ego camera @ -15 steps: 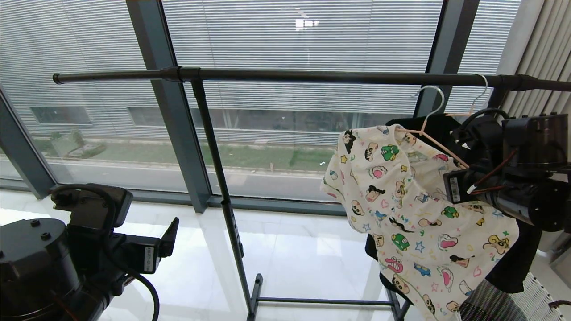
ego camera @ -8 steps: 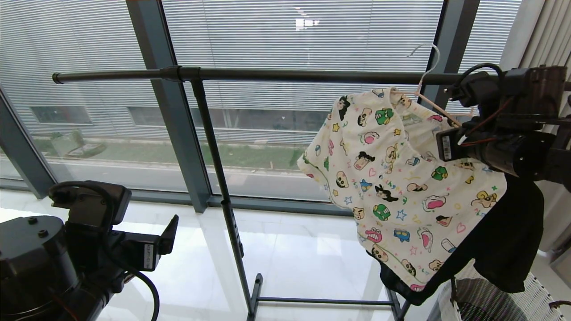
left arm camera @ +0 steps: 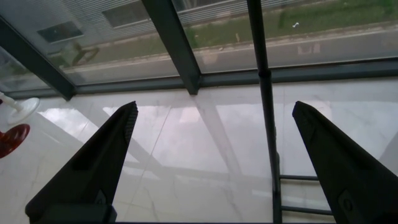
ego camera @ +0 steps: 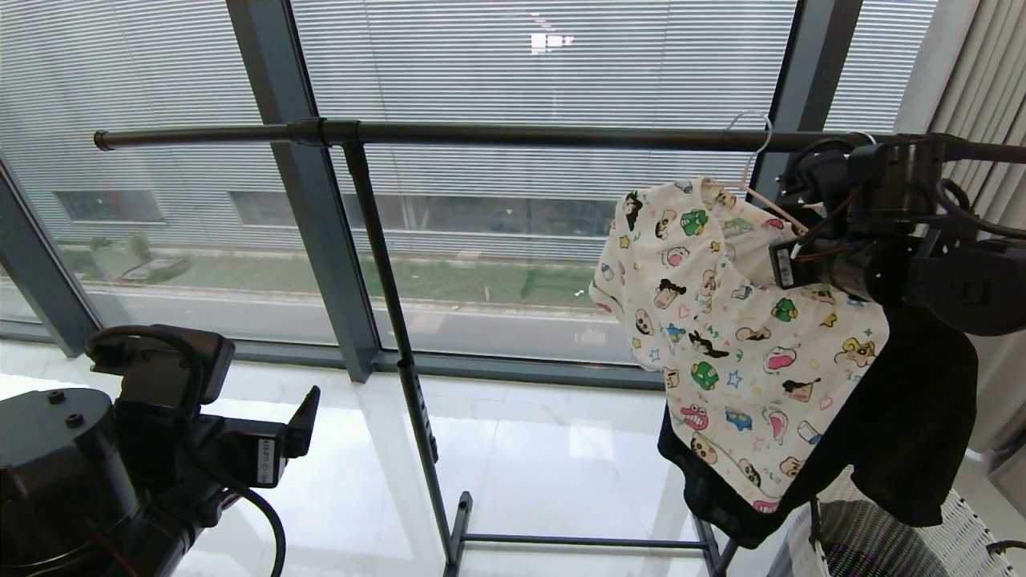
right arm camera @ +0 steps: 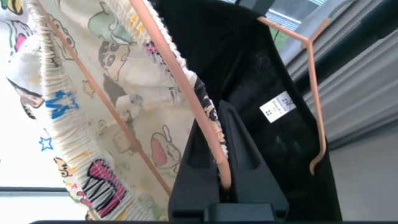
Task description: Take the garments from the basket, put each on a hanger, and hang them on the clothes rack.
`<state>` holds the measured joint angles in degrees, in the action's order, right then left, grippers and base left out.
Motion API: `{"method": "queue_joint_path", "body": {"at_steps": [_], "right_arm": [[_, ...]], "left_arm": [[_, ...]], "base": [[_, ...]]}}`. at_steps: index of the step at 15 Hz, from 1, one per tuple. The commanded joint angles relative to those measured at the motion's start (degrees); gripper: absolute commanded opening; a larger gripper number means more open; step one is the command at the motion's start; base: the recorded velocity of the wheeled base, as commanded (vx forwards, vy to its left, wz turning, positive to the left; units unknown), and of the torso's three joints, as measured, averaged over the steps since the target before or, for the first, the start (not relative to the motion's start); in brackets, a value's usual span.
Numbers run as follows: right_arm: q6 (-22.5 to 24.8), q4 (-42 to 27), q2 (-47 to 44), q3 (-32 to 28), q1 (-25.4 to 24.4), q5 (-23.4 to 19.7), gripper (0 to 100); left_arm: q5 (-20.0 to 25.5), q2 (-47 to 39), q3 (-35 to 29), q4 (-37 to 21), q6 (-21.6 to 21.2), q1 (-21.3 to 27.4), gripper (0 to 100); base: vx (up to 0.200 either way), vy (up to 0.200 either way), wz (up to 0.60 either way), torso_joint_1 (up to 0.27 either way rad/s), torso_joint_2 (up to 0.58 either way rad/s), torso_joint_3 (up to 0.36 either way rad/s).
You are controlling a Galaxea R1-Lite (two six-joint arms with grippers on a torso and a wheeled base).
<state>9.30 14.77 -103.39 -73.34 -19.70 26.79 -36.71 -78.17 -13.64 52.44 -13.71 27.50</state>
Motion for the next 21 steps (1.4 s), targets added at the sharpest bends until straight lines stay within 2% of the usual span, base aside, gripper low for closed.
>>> {"method": "queue_joint_path", "body": {"at_steps": [1, 7, 12, 21], "right_arm": [[0.0, 0.1, -1.7, -1.2, 0.3, 0.0, 0], [0.0, 0.1, -2.8, -1.6, 0.3, 0.0, 0], [0.0, 0.1, -4.1, -4.4, 0.3, 0.0, 0], [0.0, -0.4, -4.0, -4.4, 0.2, 0.0, 0]], "left_arm": [[0.0, 0.0, 0.0, 0.0, 0.0, 0.0, 100], [0.0, -0.1, 0.1, 0.0, 0.1, 0.0, 100], [0.0, 0.0, 0.3, 0.0, 0.1, 0.0, 100], [0.0, 0.0, 0.3, 0.0, 0.1, 0.1, 100]], "base": [[0.0, 0.0, 0.0, 0.0, 0.0, 0.0], [0.0, 0.0, 0.0, 0.0, 0.0, 0.0], [0.0, 0.0, 0.0, 0.0, 0.0, 0.0], [0.0, 0.0, 0.0, 0.0, 0.0, 0.0]]}}
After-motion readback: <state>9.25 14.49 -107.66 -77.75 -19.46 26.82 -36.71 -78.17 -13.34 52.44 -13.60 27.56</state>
